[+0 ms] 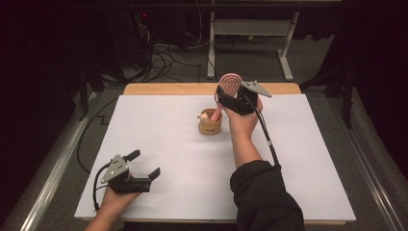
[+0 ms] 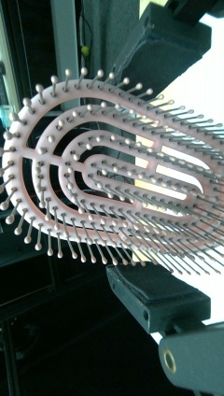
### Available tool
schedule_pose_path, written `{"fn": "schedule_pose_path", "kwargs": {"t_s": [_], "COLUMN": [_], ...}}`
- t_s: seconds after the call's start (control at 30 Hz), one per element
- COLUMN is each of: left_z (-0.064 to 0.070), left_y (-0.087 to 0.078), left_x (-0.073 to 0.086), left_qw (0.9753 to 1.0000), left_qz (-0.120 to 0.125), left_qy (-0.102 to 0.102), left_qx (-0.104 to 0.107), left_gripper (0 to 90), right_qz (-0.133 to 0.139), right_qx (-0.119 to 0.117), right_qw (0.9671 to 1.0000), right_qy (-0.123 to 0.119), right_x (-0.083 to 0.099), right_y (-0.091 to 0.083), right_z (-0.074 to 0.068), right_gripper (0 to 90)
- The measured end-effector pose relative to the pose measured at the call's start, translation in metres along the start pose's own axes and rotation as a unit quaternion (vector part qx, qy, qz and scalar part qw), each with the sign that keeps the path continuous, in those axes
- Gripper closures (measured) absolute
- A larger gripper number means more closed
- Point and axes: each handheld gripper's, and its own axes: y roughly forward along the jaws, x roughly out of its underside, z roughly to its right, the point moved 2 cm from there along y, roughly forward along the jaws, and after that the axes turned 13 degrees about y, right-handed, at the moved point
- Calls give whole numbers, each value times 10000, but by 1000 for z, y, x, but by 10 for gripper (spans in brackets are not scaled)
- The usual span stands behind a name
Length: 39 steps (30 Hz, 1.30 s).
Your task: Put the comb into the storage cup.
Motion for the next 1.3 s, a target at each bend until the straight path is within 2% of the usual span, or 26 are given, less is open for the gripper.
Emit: {"fn": "schedule_pose_path", "kwargs": {"t_s": [0.8,1.3], "left_z": [0,0], "left_y": [0,0], "left_x": [0,0], "left_qw": [10000,10000], "left_qz": [11,-6], "left_qy": [-17,1], "left_qx": [-10,-13], "left_gripper": [0,0], "right_qz": [-135,-136], "right_qx": [45,70], "right_qw": [9999,9998], "right_qy": [-66,-134], "right_x": [4,0], "right_y": [3,-2], "right_z": [2,2], "right_gripper": [104,103]}}
